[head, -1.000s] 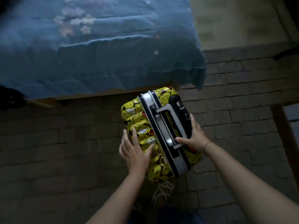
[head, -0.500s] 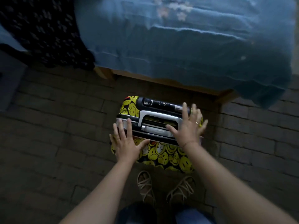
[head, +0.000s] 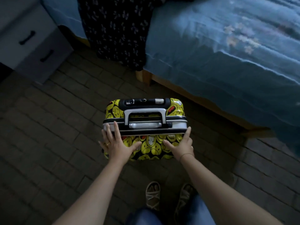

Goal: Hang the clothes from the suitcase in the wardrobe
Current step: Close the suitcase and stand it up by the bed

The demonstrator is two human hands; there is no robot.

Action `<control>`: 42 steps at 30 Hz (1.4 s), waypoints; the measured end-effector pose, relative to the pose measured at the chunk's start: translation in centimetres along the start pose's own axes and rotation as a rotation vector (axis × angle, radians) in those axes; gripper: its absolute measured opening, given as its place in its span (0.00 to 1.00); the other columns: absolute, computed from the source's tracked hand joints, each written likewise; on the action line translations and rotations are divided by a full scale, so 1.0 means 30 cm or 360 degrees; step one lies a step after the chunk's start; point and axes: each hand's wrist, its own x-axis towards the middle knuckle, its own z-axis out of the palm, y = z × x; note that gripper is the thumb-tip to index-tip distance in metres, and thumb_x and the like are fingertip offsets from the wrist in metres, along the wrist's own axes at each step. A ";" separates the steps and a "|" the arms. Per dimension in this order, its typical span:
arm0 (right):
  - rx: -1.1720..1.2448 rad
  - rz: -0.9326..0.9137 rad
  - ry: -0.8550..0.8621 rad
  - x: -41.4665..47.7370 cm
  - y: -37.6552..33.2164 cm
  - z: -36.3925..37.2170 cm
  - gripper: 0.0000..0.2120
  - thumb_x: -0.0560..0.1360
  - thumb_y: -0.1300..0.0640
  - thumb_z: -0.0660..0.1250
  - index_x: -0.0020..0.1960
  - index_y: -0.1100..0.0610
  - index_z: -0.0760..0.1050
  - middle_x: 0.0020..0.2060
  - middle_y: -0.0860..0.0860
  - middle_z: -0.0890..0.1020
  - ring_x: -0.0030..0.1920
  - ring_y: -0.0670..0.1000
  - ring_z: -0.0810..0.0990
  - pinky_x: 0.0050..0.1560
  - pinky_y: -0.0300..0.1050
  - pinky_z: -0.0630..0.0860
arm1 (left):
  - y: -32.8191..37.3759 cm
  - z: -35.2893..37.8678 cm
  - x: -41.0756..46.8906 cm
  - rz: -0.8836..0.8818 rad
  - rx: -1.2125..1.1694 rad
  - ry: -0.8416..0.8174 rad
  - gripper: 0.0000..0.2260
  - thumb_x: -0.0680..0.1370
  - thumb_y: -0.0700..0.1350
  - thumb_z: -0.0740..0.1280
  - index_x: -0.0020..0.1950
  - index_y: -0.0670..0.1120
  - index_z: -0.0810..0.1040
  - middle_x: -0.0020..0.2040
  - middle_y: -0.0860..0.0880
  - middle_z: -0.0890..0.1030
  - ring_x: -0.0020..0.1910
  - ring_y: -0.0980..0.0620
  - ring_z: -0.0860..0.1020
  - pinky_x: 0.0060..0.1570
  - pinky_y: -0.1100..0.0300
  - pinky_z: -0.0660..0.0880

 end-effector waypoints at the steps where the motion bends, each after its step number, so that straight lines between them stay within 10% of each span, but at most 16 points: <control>1: -0.0053 -0.0041 -0.0037 0.010 -0.047 0.020 0.57 0.66 0.36 0.71 0.74 0.44 0.29 0.74 0.57 0.56 0.71 0.62 0.62 0.65 0.62 0.67 | -0.028 -0.020 0.012 -0.0056 -0.0015 0.0027 0.54 0.63 0.75 0.61 0.75 0.55 0.32 0.77 0.47 0.33 0.76 0.45 0.34 0.70 0.36 0.38; 12: -0.0502 -0.0548 -0.0446 0.072 -0.544 0.295 0.55 0.69 0.39 0.70 0.73 0.46 0.27 0.74 0.56 0.56 0.69 0.61 0.66 0.63 0.58 0.70 | -0.325 -0.185 0.137 -0.0913 -0.0515 0.0274 0.52 0.62 0.75 0.57 0.75 0.58 0.32 0.77 0.45 0.35 0.77 0.41 0.39 0.71 0.35 0.45; 42: -0.0833 -0.1042 -0.0759 -0.166 -1.866 1.531 0.55 0.69 0.42 0.71 0.75 0.49 0.30 0.76 0.56 0.52 0.72 0.61 0.61 0.64 0.58 0.67 | -1.574 -1.016 0.727 -0.1210 -0.0838 0.0414 0.50 0.70 0.65 0.67 0.75 0.57 0.31 0.77 0.46 0.33 0.76 0.39 0.37 0.72 0.37 0.48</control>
